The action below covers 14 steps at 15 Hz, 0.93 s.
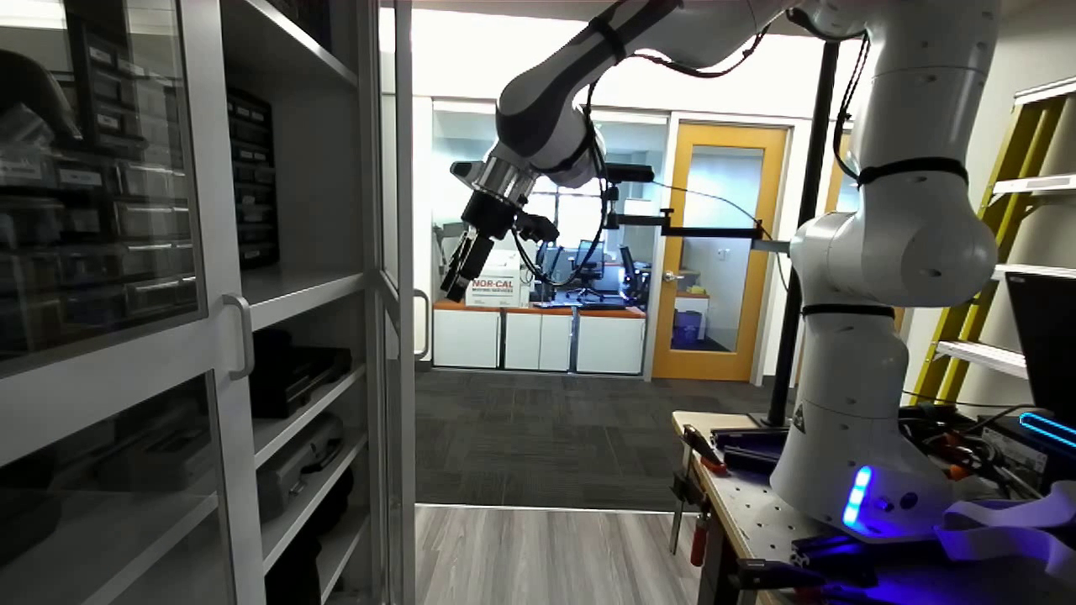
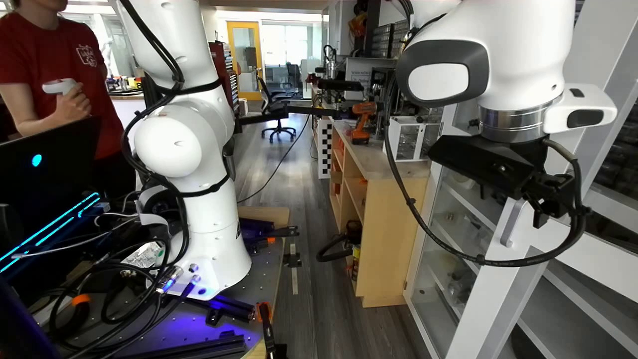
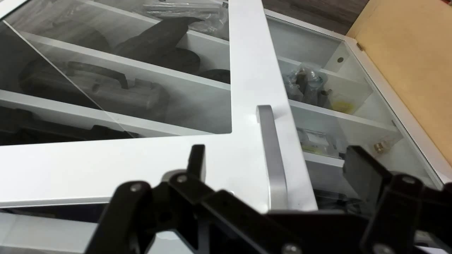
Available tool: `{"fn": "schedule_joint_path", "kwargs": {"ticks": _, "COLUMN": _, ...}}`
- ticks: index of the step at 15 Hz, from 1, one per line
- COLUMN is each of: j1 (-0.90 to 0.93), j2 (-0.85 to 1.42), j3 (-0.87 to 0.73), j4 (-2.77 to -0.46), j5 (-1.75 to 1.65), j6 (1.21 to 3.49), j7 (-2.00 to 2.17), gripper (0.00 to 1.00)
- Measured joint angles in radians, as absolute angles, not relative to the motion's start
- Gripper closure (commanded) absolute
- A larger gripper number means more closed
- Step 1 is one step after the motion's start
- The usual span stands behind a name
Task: Close the cabinet door
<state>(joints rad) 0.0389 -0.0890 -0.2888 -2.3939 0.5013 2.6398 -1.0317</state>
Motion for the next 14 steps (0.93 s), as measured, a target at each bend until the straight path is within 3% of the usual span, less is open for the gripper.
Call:
{"fn": "schedule_joint_path", "kwargs": {"ticks": 9, "j1": 0.042, "j2": -0.002, "j3": -0.282, "j4": -2.347, "j5": 0.698, "j6": 2.638, "j7": -1.205, "gripper": 0.00}}
{"fn": "schedule_joint_path", "kwargs": {"ticks": 10, "j1": 0.043, "j2": 0.010, "j3": -0.277, "j4": -2.336, "j5": 0.715, "j6": 2.637, "j7": -1.217, "gripper": 0.25}}
{"fn": "schedule_joint_path", "kwargs": {"ticks": 11, "j1": 0.044, "j2": 0.021, "j3": -0.272, "j4": -2.326, "j5": 0.730, "j6": 2.637, "j7": -1.227, "gripper": 0.26}}
{"fn": "schedule_joint_path", "kwargs": {"ticks": 14, "j1": 0.044, "j2": 0.048, "j3": -0.258, "j4": -2.300, "j5": 0.754, "j6": 2.636, "j7": -1.244, "gripper": 0.46}}
